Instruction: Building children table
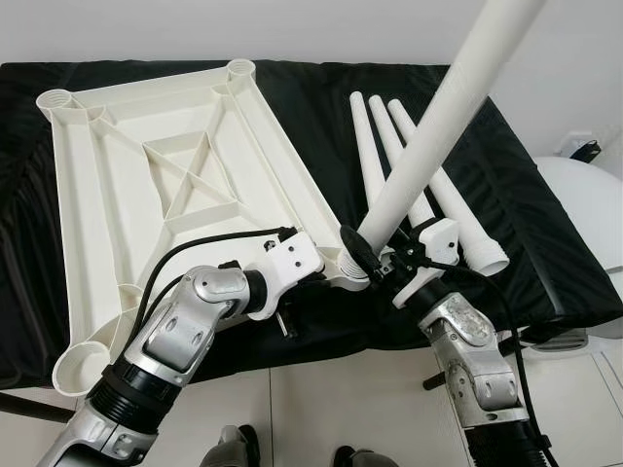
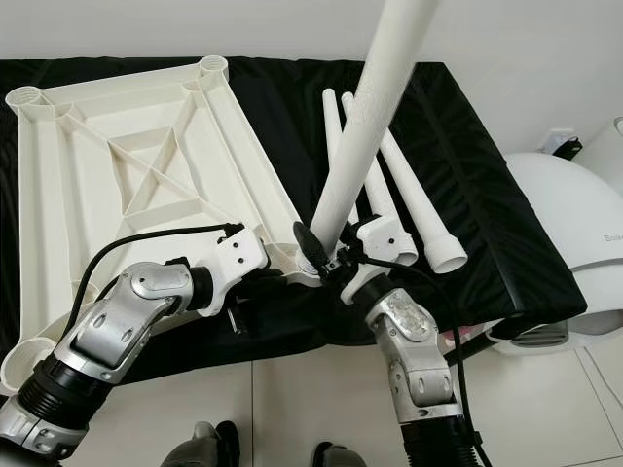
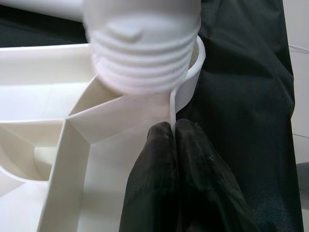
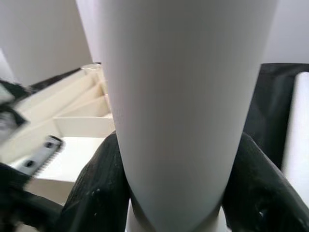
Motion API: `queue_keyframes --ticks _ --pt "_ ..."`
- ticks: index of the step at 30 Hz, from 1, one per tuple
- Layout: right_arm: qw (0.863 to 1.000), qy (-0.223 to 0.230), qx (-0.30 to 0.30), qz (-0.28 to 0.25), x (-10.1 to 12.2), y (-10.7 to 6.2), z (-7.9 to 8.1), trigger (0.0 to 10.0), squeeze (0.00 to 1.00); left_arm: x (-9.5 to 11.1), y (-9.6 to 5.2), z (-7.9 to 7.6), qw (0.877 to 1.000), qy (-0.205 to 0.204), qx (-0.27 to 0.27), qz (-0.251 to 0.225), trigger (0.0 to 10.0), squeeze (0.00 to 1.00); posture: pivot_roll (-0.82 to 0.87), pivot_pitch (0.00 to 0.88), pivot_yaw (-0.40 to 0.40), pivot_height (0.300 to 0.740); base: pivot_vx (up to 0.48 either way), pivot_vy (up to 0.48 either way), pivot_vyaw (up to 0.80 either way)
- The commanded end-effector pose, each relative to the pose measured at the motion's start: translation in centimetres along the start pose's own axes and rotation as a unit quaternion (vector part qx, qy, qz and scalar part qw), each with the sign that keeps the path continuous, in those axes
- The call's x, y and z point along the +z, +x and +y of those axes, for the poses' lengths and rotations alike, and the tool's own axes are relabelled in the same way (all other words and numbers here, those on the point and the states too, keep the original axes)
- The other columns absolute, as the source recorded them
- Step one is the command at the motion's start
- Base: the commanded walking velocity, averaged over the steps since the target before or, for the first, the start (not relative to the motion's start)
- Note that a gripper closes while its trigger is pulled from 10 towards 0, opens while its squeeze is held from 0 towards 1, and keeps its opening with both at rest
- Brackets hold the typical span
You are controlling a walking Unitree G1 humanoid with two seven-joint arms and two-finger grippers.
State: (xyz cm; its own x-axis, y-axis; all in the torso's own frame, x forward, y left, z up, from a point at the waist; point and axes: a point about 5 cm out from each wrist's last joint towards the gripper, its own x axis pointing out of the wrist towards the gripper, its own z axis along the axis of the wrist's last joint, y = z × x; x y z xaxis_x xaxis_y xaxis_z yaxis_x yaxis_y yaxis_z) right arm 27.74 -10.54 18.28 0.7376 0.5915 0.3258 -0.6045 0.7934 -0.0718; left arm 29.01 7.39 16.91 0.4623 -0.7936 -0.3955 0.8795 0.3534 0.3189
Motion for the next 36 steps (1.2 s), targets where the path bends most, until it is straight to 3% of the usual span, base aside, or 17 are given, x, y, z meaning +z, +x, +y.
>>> queue_keyframes --ticks 1,15,21,23,31,36 --pt "1.0 0.004 0.0 0.017 -0.7 -0.4 0.5 10.0 0.0 -1.9 0.7 -1.0 0.999 -0.028 -0.012 0.039 10.0 0.0 -0.02 0.186 -0.034 0.74 0.0 0.0 0.0" --pt "0.999 -0.006 -0.036 0.013 -0.6 -0.7 0.4 10.0 0.0 -1.9 0.7 -0.9 0.999 -0.028 -0.013 0.039 10.0 0.0 -0.02 0.19 -0.031 0.74 0.0 0.0 0.0" --pt "0.998 -0.008 -0.063 0.02 -0.5 -0.8 -1.9 10.0 0.0 -1.9 0.7 -0.9 0.999 -0.028 -0.014 0.04 10.0 0.0 -0.03 0.19 -0.028 0.74 0.0 0.0 0.0" --pt "0.998 -0.008 -0.063 0.02 -0.5 -0.8 -1.9 10.0 0.0 -1.9 0.7 -0.9 0.999 -0.028 -0.014 0.04 10.0 0.0 -0.03 0.19 -0.028 0.74 0.0 0.0 0.0" --pt "0.999 0.002 -0.006 0.042 -0.2 -0.8 -3.3 10.0 0.0 -2.0 0.6 -0.8 0.999 -0.027 -0.014 0.043 10.0 0.0 -0.02 0.197 -0.027 0.74 0.0 0.0 0.0" --pt "0.999 0.018 0.016 0.047 -0.2 -0.9 -3.4 10.0 0.0 -2.1 0.5 -0.8 0.999 -0.028 -0.013 0.044 10.0 0.0 -0.02 0.199 -0.029 0.74 0.0 0.0 0.0"
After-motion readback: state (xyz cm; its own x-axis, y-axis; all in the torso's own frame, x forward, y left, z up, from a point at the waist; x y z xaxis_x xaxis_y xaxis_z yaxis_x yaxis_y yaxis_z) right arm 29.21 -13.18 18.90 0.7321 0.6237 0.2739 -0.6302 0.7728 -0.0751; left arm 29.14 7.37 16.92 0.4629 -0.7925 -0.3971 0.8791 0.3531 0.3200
